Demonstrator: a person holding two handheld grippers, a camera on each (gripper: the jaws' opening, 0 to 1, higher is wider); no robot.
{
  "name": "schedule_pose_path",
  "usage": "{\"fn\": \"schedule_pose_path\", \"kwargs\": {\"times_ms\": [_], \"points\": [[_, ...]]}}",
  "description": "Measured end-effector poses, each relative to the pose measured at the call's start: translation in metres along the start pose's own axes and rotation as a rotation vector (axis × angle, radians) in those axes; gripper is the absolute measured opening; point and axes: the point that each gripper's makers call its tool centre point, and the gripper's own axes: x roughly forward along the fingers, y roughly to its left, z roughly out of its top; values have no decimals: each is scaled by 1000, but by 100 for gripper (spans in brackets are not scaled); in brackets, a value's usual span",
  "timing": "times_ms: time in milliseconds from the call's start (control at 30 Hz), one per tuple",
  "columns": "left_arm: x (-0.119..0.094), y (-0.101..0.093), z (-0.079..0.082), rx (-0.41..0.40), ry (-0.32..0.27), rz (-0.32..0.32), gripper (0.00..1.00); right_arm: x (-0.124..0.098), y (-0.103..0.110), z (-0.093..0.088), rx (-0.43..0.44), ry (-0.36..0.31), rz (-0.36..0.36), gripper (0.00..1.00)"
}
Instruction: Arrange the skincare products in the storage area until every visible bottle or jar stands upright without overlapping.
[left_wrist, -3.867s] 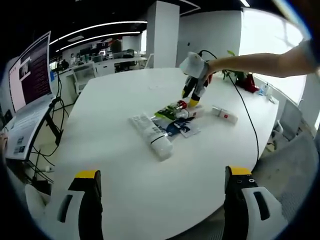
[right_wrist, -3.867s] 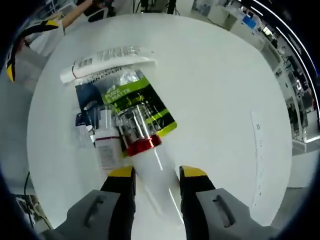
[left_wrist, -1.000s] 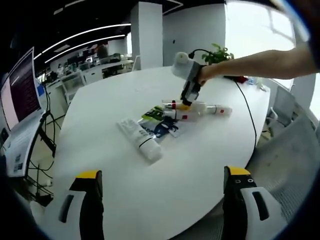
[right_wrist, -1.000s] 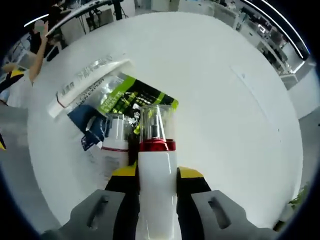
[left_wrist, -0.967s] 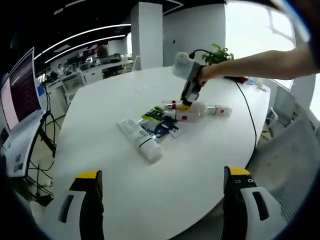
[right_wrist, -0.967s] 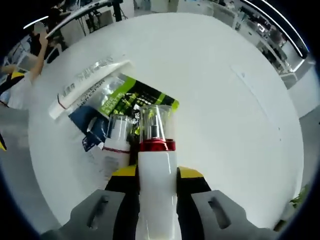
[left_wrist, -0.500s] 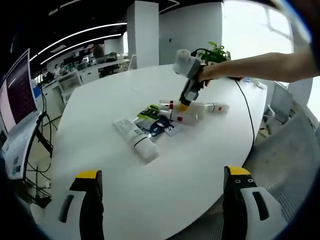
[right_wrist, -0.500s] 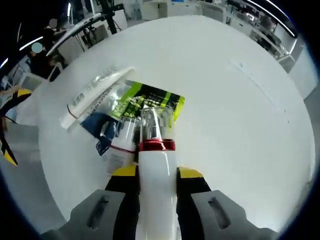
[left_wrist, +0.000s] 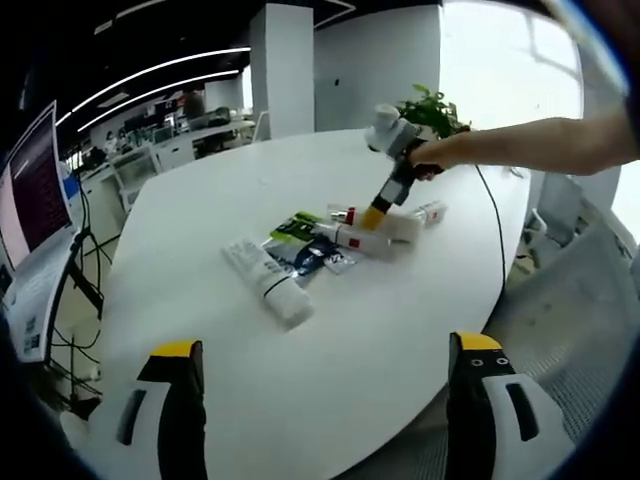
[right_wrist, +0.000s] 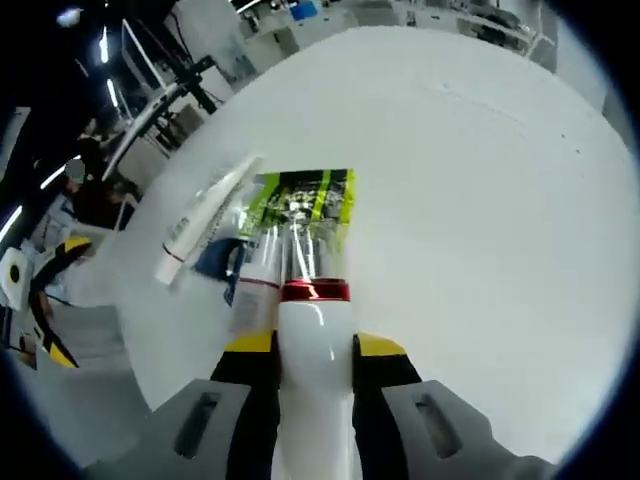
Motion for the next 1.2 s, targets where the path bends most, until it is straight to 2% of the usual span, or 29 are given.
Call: {"fn": "schedule_pose_path", "kwargs": {"times_ms": [333, 600, 733, 1200], "points": [[0, -2, 0, -1, 6, -10, 98, -13, 8, -5, 300, -188, 171, 24], [0, -7, -1, 0, 9, -34, 99, -22, 14, -8, 426, -321, 265, 24], [1, -11, -3, 12, 23, -46, 99, -26, 19, -11, 422, -349, 273, 25], [2, -19, -2, -5, 15, -88, 99, -40, 41, -5, 290, -498, 275, 25]]}}
